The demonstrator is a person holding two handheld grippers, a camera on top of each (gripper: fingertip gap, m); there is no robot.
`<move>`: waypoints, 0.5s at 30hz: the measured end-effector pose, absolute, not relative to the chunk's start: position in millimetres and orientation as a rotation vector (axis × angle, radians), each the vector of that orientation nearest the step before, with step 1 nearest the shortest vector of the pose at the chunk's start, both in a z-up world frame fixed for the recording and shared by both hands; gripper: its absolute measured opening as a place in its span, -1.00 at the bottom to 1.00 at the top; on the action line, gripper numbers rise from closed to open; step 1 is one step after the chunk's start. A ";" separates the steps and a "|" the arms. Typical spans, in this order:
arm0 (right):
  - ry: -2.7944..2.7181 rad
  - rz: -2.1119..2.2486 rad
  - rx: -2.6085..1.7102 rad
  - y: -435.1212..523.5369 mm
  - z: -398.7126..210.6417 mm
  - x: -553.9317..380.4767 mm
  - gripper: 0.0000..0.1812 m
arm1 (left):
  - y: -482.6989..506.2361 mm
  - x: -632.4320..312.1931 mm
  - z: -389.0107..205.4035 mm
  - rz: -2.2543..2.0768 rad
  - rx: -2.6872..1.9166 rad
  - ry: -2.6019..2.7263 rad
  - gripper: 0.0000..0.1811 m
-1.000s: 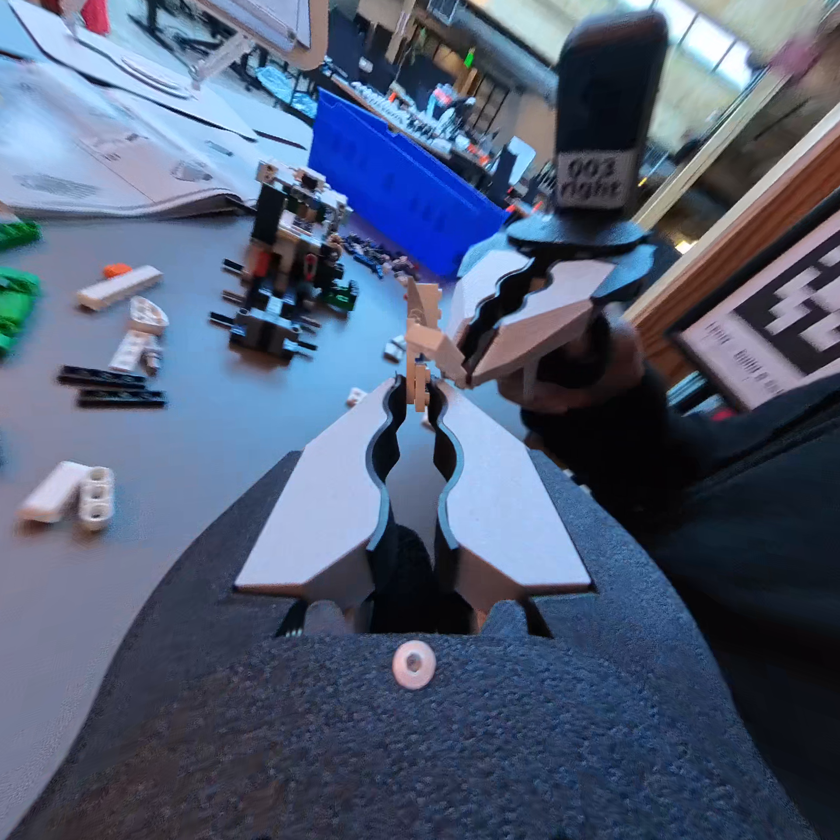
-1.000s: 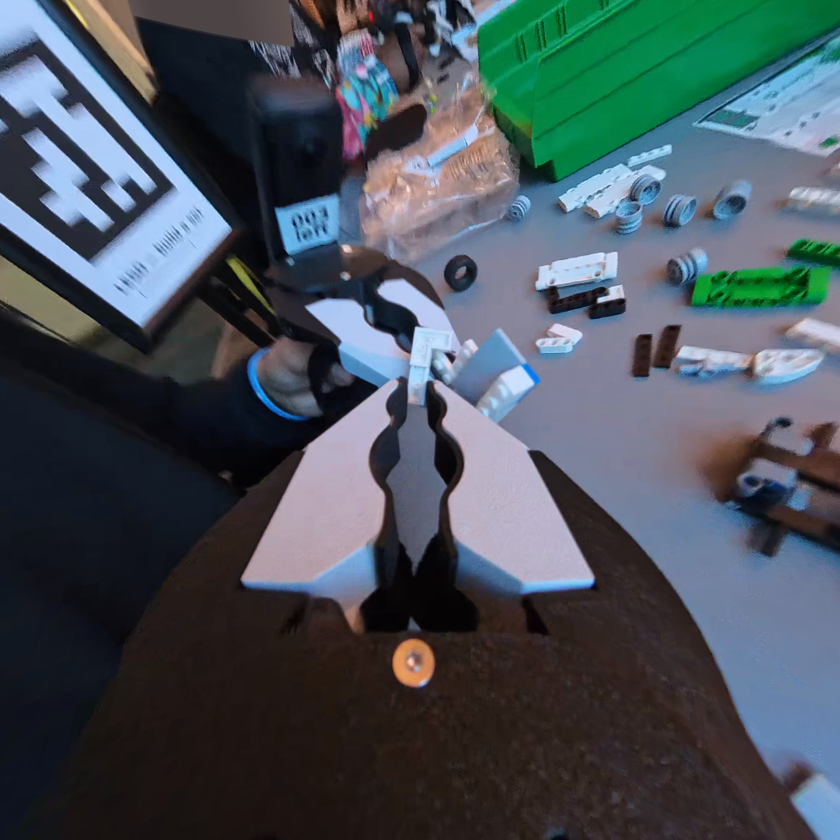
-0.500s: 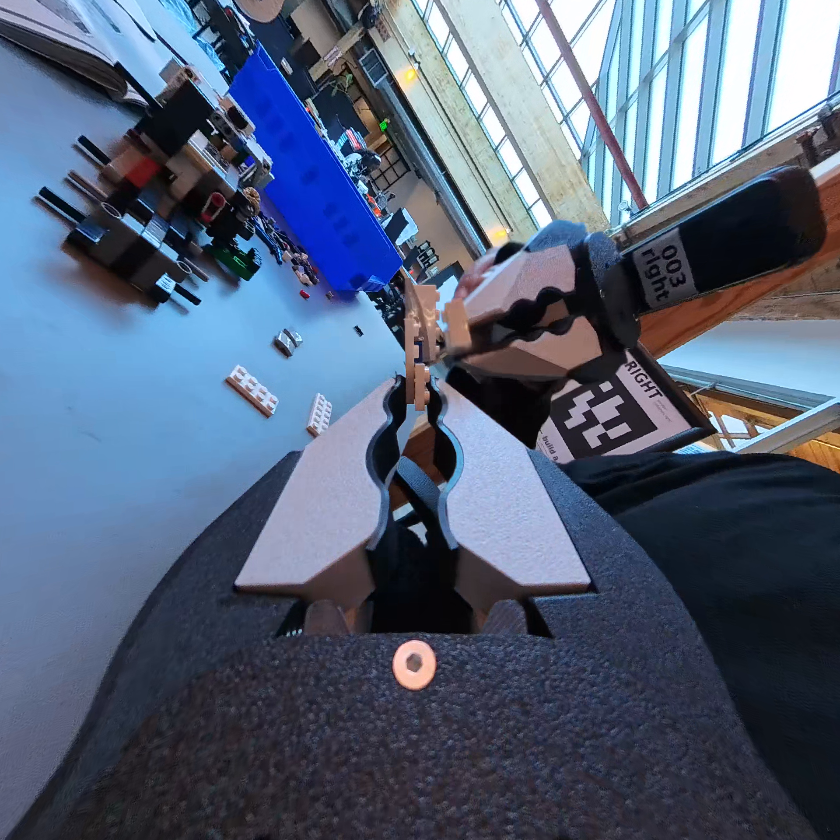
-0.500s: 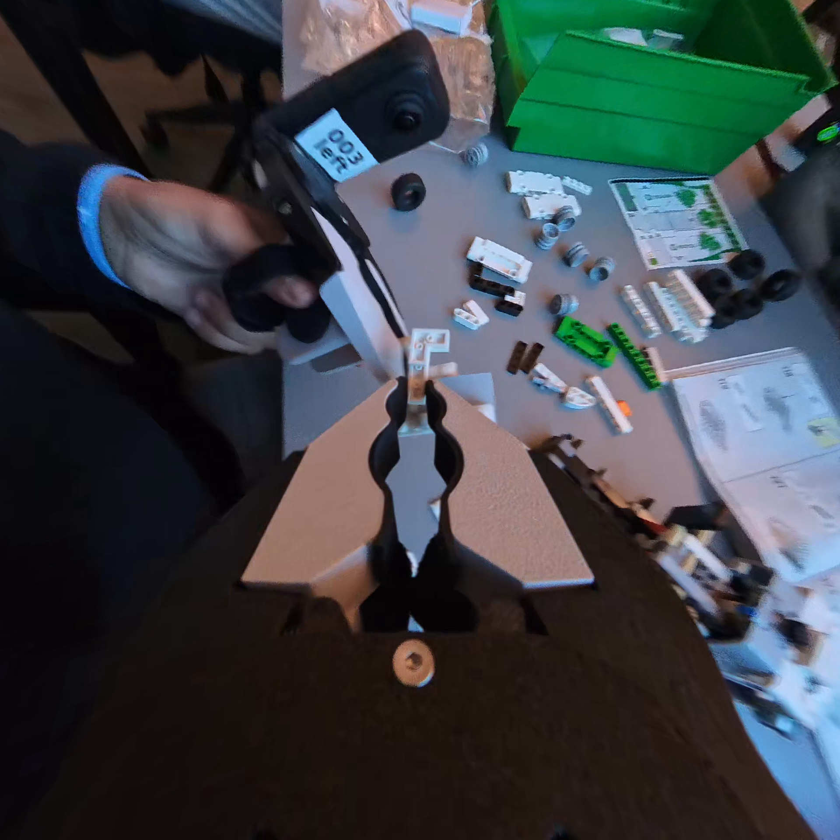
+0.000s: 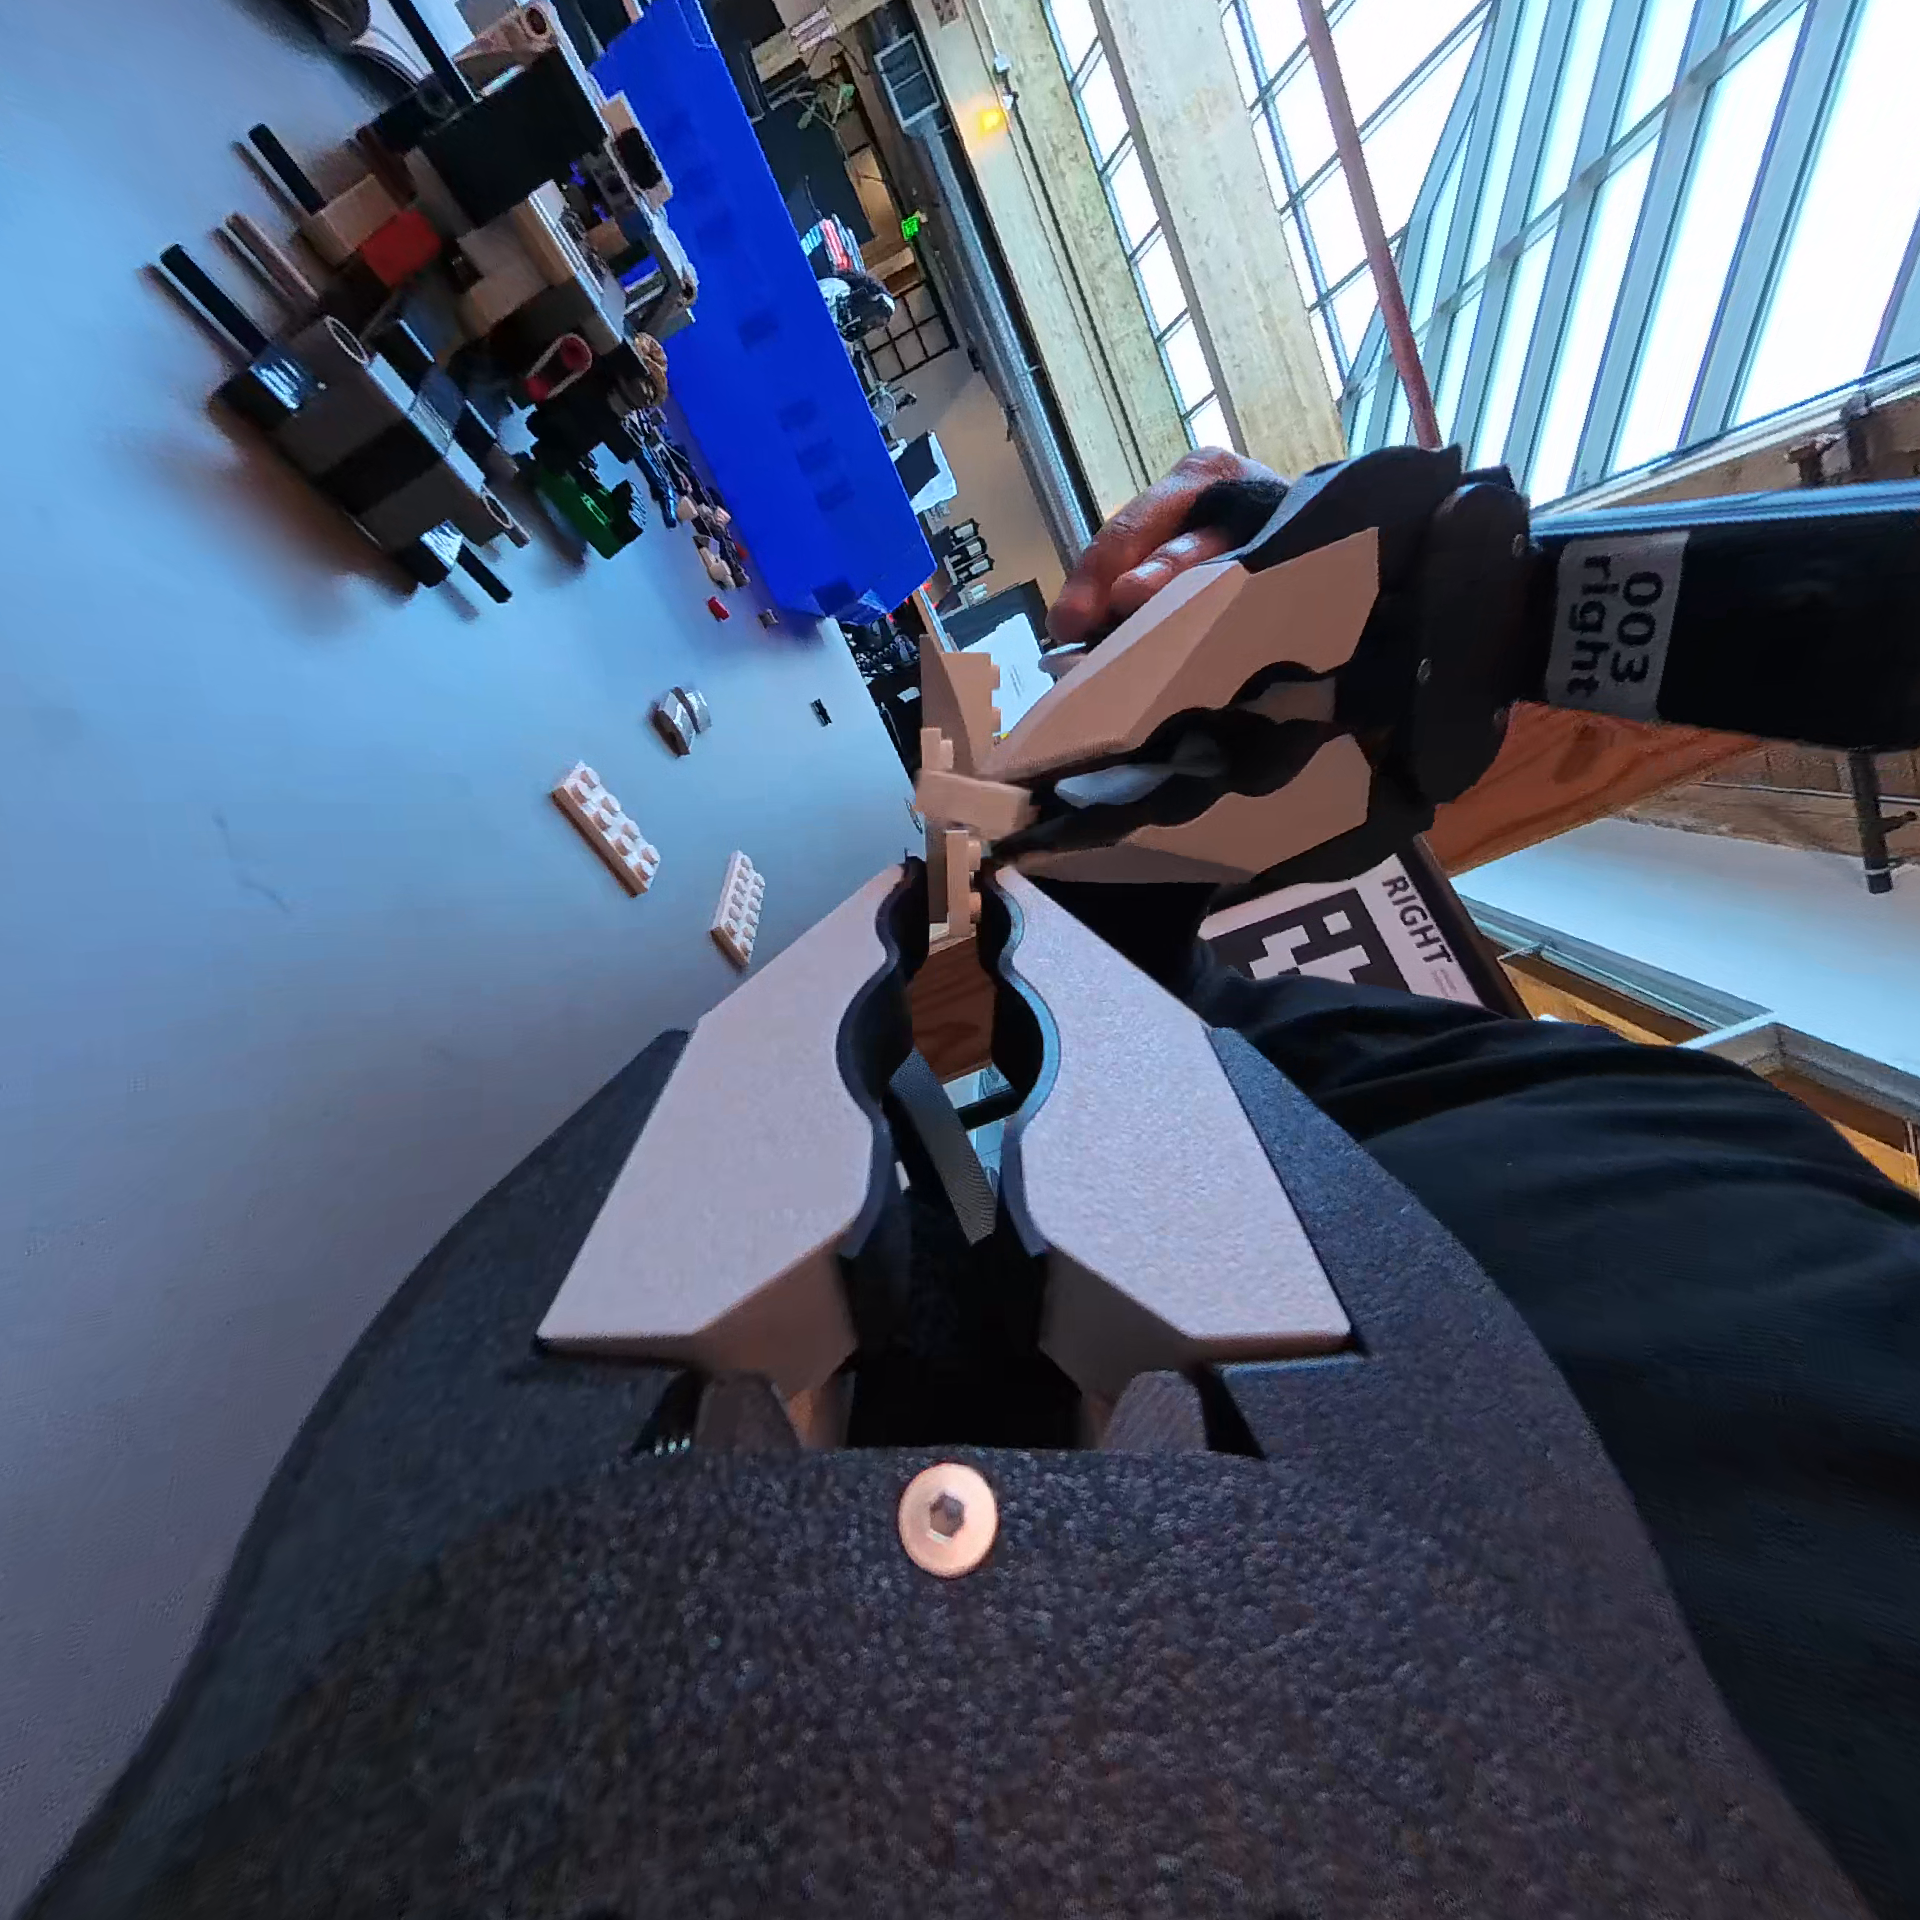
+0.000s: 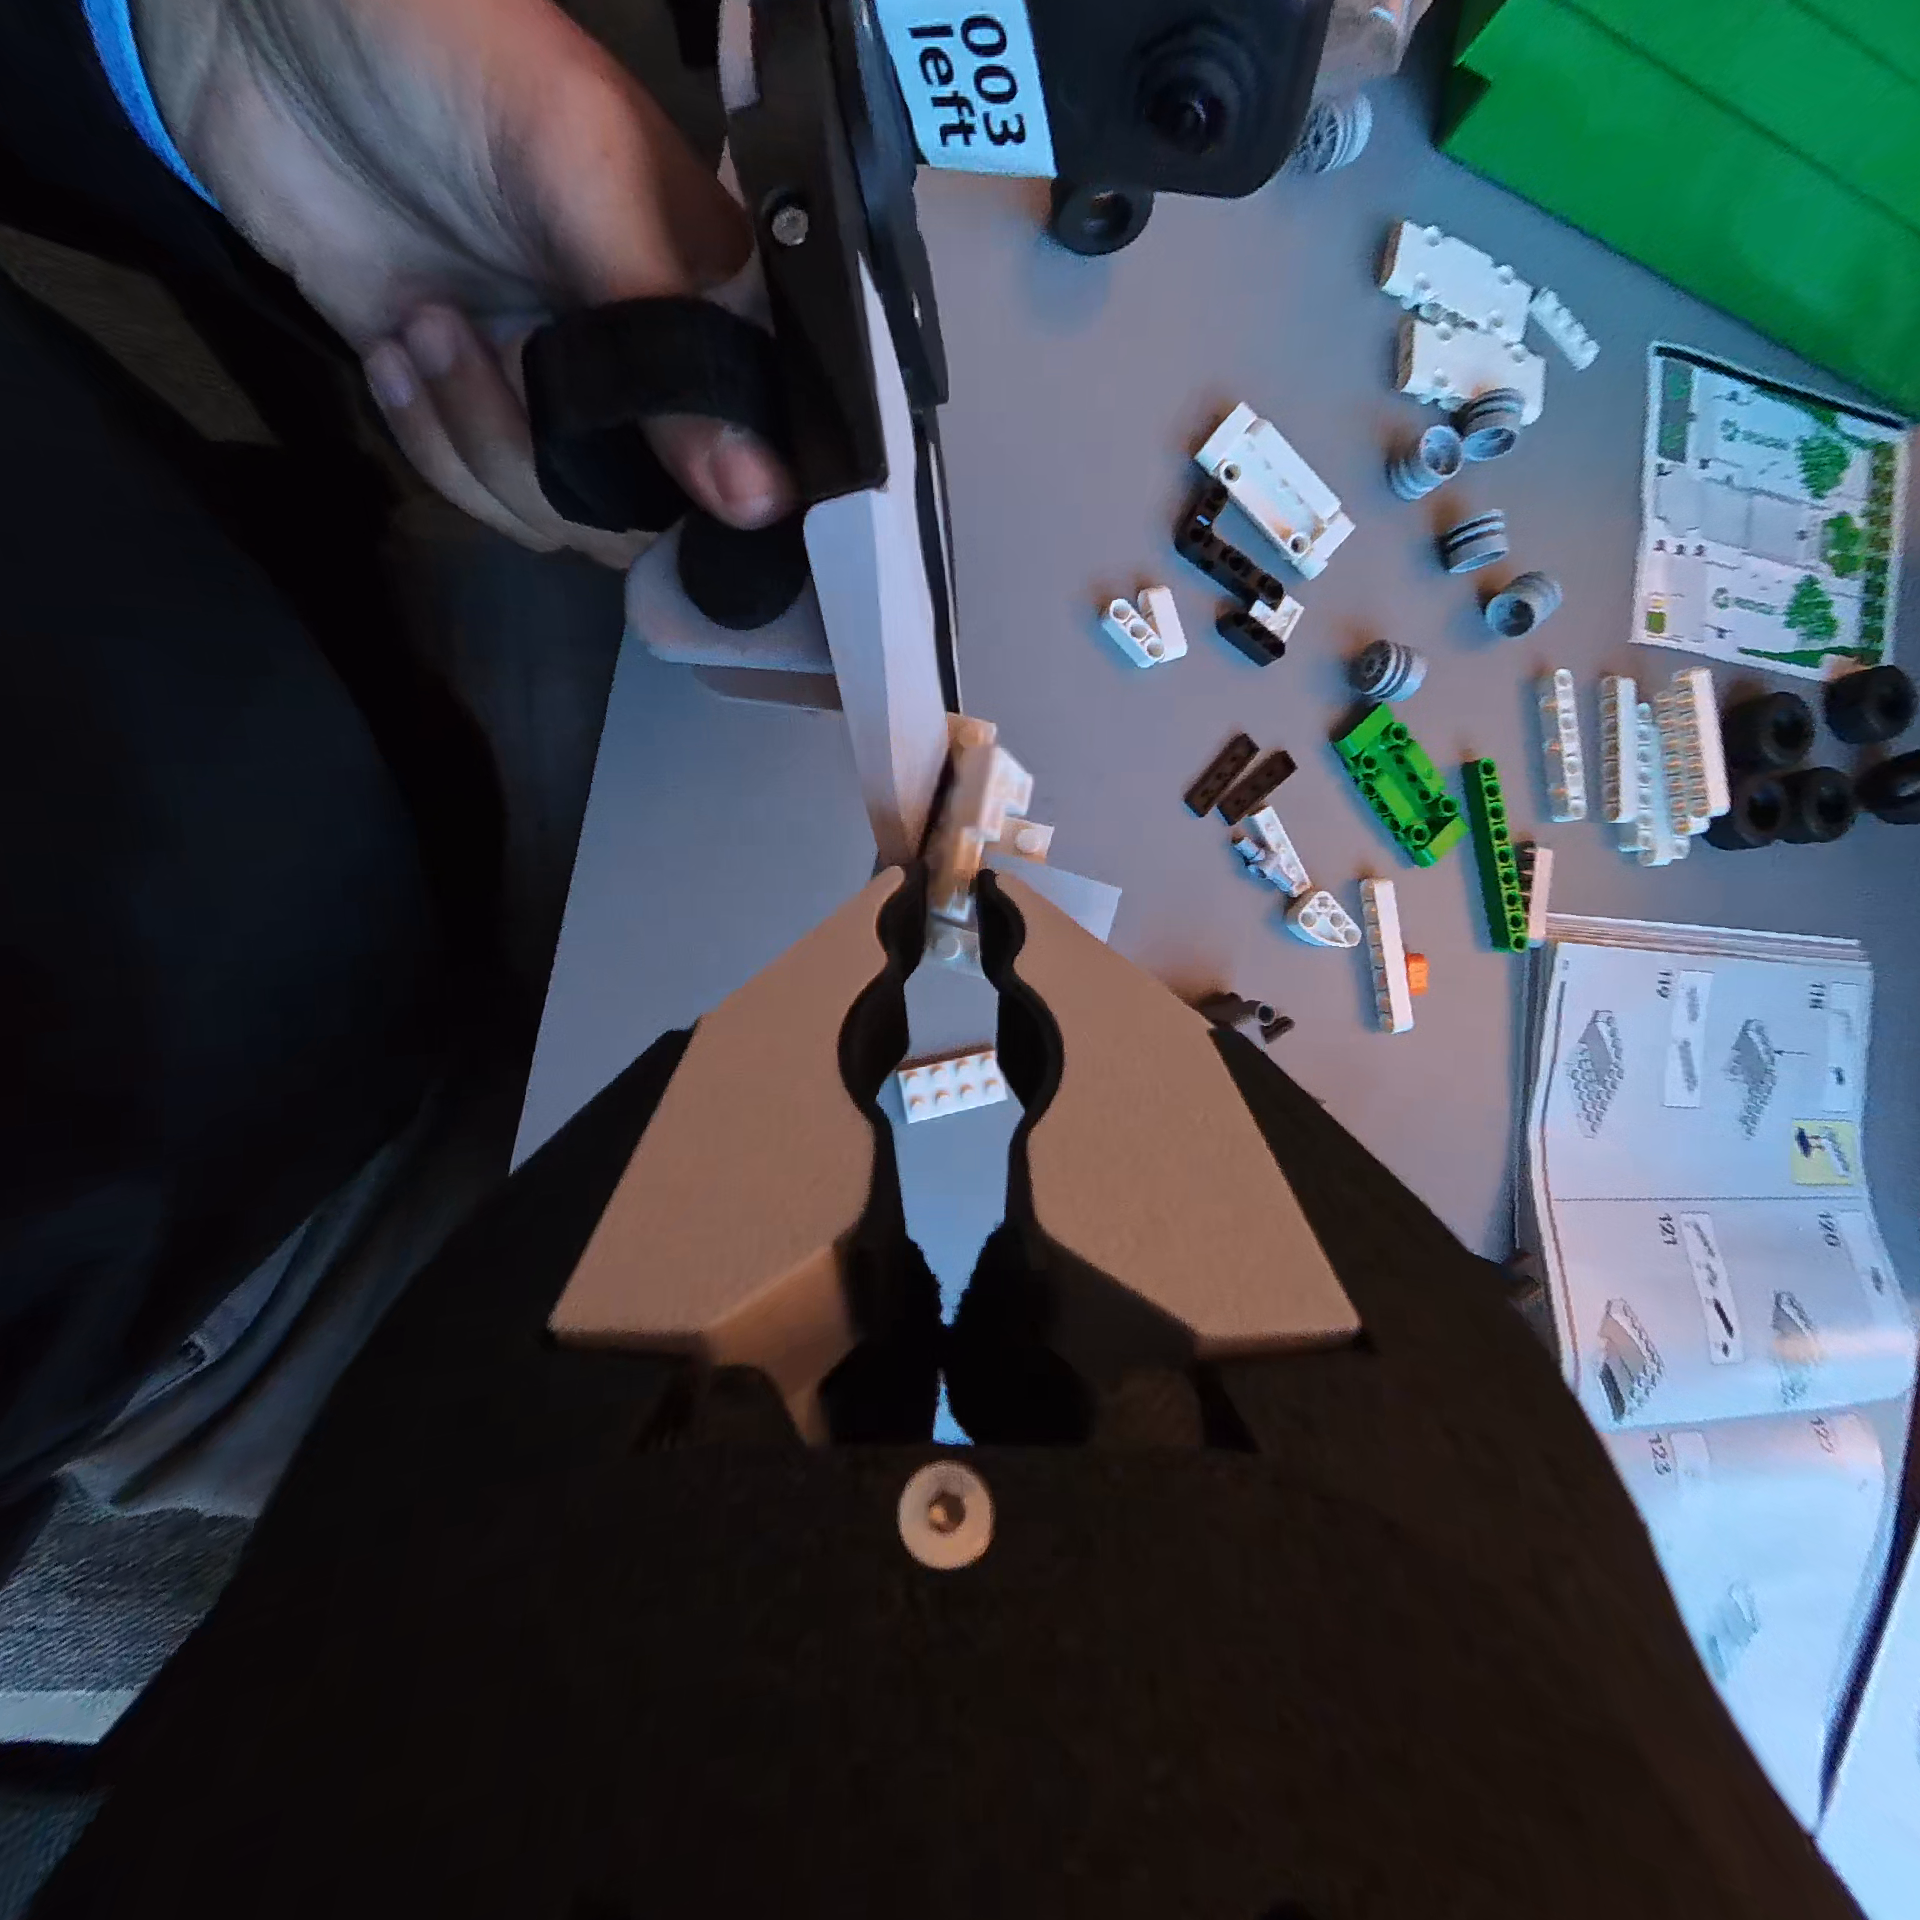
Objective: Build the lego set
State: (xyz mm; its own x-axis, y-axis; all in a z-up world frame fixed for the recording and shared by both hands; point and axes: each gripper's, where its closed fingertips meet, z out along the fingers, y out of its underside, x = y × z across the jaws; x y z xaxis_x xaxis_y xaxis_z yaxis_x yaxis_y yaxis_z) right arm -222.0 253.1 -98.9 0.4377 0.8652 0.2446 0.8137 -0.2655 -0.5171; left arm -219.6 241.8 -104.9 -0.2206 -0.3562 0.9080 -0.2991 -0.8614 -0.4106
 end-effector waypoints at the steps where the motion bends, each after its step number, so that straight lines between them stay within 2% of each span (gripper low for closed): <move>1: -1.411 0.134 -2.119 252.5 -99.8 -221.8 -0.89 | 242.8 -219.5 -105.6 -2.279 -1.941 0.813 -0.93; 9: -1.417 0.206 -2.129 252.7 -99.8 -218.6 -0.89 | 244.9 -218.6 -114.6 -2.146 -1.972 0.886 -0.92; 12: -1.343 0.242 -2.109 257.1 -89.3 -210.9 -0.89 | 257.1 -226.8 -122.7 -1.966 -1.980 0.937 -0.92; 15: -1.248 0.322 -2.168 261.4 -99.2 -199.7 -0.79 | 283.3 -249.3 -130.1 -1.746 -1.979 0.956 -0.92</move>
